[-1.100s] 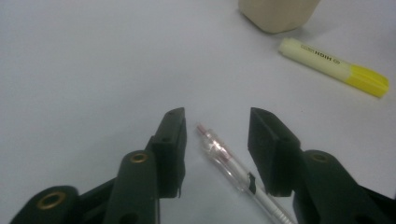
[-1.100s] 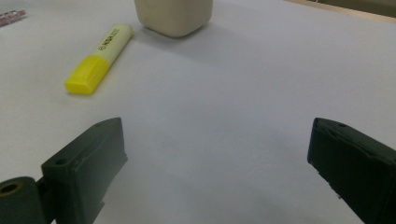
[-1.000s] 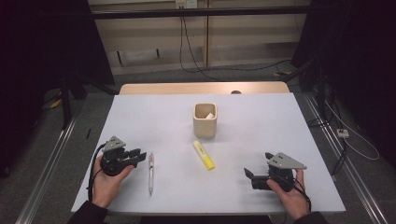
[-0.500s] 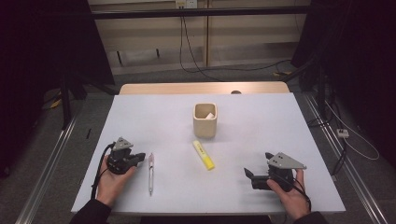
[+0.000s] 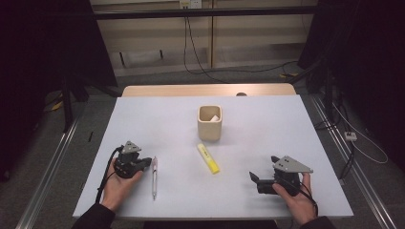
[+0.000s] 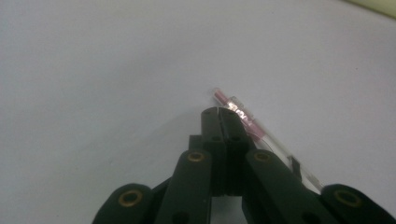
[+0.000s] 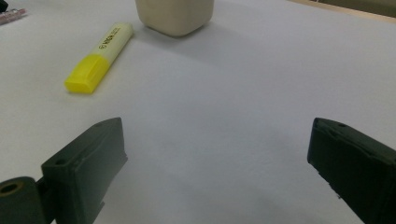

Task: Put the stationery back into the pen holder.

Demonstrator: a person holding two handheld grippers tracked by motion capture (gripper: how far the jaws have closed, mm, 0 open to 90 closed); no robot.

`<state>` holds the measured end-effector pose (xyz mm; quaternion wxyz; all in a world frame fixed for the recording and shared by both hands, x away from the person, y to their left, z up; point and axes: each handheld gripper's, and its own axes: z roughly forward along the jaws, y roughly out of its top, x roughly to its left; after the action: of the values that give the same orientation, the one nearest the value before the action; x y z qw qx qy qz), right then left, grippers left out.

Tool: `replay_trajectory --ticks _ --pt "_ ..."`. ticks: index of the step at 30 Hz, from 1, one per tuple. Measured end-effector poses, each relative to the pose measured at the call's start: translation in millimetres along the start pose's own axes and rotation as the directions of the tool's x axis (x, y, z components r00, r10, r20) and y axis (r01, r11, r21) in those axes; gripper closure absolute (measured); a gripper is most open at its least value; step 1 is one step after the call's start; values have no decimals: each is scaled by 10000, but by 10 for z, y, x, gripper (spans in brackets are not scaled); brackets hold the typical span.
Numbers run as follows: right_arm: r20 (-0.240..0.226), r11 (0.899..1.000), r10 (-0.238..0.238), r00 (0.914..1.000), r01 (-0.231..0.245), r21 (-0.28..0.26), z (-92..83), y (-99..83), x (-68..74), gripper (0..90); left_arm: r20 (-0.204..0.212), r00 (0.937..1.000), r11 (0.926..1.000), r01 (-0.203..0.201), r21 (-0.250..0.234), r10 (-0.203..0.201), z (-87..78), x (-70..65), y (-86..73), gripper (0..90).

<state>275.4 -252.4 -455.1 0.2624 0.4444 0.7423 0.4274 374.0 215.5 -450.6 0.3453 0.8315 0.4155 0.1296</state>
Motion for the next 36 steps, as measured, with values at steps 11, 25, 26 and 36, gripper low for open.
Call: replay_trajectory --ticks 11,25,26,36 --pt "16 10000 -8 10000 8 -5 6 0 -5 40 87 9998 9998 -175 55 174 71 -24 71 900" --pt "24 10000 1 10000 -1 -5 5 0 -6 40 390 9976 9983 -580 4 579 130 -126 125 900" --pt "22 10000 0 10000 0 -6 4 -1 -6 40 387 9976 9983 -581 12 580 139 -137 127 900" --pt "32 10000 20 10000 -20 -19 5 0 -11 40 450 9938 9948 -1016 29 1014 195 -221 181 900"
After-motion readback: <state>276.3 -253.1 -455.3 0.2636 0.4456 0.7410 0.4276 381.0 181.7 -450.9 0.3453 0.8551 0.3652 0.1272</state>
